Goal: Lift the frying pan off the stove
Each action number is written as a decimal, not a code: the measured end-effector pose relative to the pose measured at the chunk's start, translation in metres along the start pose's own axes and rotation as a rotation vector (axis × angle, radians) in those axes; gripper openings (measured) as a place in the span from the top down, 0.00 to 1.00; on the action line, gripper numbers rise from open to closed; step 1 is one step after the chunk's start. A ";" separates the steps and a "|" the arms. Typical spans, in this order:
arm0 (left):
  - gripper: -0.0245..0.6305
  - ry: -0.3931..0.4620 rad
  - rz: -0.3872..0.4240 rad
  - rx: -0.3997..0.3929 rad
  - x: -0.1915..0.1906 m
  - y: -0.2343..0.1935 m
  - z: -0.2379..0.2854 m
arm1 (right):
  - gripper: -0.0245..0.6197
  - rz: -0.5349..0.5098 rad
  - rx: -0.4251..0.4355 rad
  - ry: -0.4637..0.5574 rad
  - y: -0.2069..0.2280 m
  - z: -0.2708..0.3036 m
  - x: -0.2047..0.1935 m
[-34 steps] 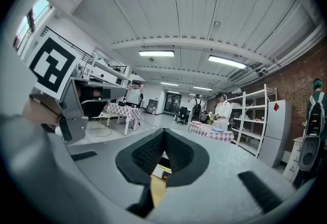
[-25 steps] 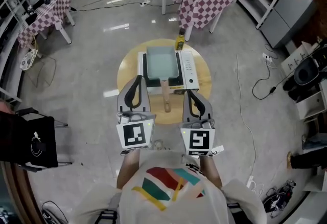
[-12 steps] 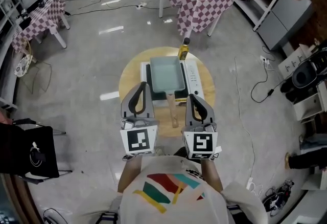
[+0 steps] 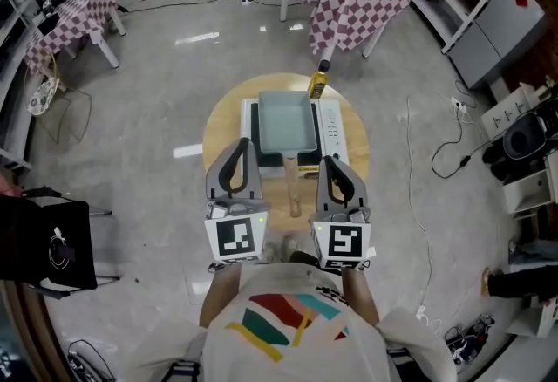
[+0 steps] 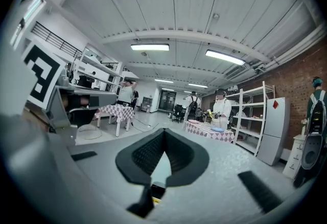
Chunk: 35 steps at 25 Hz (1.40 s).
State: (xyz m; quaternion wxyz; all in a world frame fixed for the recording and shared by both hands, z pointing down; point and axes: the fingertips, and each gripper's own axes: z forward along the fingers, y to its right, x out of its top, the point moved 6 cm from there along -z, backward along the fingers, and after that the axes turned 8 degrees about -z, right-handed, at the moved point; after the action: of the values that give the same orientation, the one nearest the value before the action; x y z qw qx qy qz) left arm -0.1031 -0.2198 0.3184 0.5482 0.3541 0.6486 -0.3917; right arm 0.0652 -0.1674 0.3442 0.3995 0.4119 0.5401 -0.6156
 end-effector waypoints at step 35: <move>0.95 -0.008 0.053 0.092 -0.009 0.006 0.019 | 0.68 0.373 0.416 -0.030 0.034 0.054 -0.026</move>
State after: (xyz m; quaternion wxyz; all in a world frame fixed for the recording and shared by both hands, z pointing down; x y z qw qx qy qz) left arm -0.0879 -0.2340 0.3250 0.5443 0.3944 0.6180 -0.4077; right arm 0.1016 -0.2229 0.3614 0.4210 0.5681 0.3109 -0.6351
